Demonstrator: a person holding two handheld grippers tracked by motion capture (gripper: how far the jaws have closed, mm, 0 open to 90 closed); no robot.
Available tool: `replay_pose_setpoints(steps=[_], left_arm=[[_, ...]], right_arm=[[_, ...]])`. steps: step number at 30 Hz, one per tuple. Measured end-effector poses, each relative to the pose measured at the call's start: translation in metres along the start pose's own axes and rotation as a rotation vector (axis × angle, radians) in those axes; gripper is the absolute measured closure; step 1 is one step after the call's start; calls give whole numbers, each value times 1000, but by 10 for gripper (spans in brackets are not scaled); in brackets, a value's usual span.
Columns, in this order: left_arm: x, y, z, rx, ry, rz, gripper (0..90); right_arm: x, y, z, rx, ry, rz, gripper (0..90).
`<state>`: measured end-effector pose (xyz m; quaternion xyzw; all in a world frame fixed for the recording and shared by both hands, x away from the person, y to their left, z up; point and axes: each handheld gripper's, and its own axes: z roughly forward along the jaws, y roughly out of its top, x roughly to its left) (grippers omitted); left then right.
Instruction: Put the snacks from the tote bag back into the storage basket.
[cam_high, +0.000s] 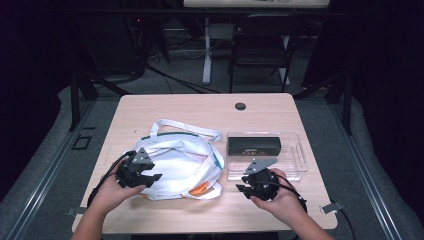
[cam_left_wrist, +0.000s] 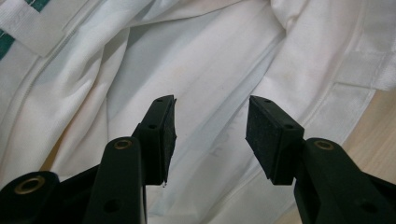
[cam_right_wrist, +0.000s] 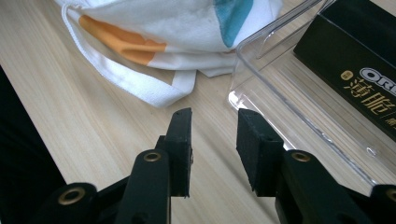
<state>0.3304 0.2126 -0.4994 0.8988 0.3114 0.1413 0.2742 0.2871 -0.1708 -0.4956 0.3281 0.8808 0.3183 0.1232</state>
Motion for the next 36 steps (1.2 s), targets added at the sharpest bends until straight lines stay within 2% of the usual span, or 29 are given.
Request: replay_pose_setpoints(steps=[1,4,12,13,17,19,20,21,22,30,36], left_arm=[[0,0,0,0,1,0,522],[-2,-2,-2,-12,5,-6,521],[-7,-10,0,-8,15,-8,521],[-7,-10,0,-14,14,-10,521],[-7,-14,1,-24,21,-19,520],[-7,-15,1,-28,20,-22,521],[-7,-16,1,-31,21,-21,521],[-7,-17,0,-29,27,-22,520],[-7,-17,-1,-30,30,-19,521],[-11,-19,-6,-54,40,-21,520],[-16,-21,-8,-67,45,-11,520]], right_arm=[[1,-1,1,0,-10,-4,661],[5,-5,6,-18,-2,9,662],[12,-17,20,-20,5,17,663],[14,-21,29,-139,12,32,663],[14,-25,30,-119,47,8,661],[14,-26,30,-106,50,-1,661],[14,-26,28,-83,31,-6,661],[14,-28,29,-68,40,-2,661],[15,-29,28,-53,10,-1,661],[15,-36,31,-57,20,18,657],[14,-39,33,-74,0,30,648]])
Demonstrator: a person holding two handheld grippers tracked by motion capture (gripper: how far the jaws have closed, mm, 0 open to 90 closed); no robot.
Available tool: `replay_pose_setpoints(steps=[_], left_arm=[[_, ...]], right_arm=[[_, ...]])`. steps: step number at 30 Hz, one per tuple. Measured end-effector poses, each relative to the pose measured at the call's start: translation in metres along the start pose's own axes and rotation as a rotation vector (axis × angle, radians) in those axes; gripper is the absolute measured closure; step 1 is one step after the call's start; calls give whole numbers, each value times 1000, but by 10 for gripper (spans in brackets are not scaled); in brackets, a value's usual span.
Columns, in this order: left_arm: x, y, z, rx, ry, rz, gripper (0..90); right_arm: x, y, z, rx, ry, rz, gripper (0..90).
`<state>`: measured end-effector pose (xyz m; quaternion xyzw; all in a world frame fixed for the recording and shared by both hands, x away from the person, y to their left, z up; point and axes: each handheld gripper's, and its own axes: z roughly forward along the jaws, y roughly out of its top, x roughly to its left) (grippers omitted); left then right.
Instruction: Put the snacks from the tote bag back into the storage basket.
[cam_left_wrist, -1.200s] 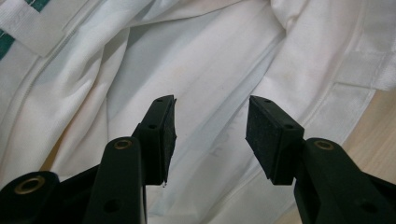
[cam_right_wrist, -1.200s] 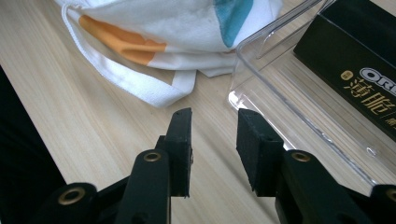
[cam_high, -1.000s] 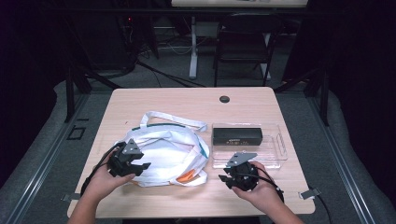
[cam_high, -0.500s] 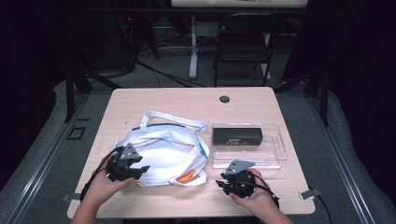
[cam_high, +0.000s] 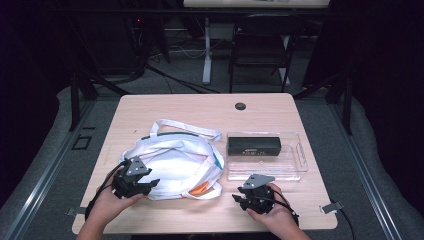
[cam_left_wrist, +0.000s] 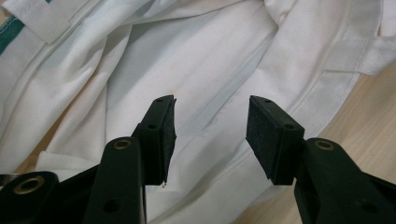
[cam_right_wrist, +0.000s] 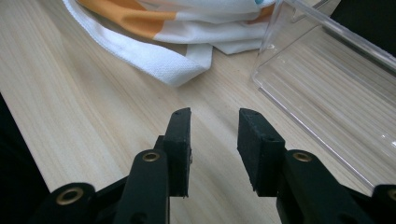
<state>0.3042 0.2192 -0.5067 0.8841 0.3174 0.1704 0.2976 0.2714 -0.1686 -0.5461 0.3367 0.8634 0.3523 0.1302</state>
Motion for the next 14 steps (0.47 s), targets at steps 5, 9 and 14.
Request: replay_pose_setpoints(steps=[5,9,14], left_arm=[[1,-4,-1,-10,9,-7,520],[3,-6,0,-5,10,-15,519],[4,-6,0,-9,7,-22,518]], right_arm=[[0,-1,0,-14,0,14,644],[-1,-1,1,-8,6,8,634],[-1,-2,0,-11,6,10,624]])
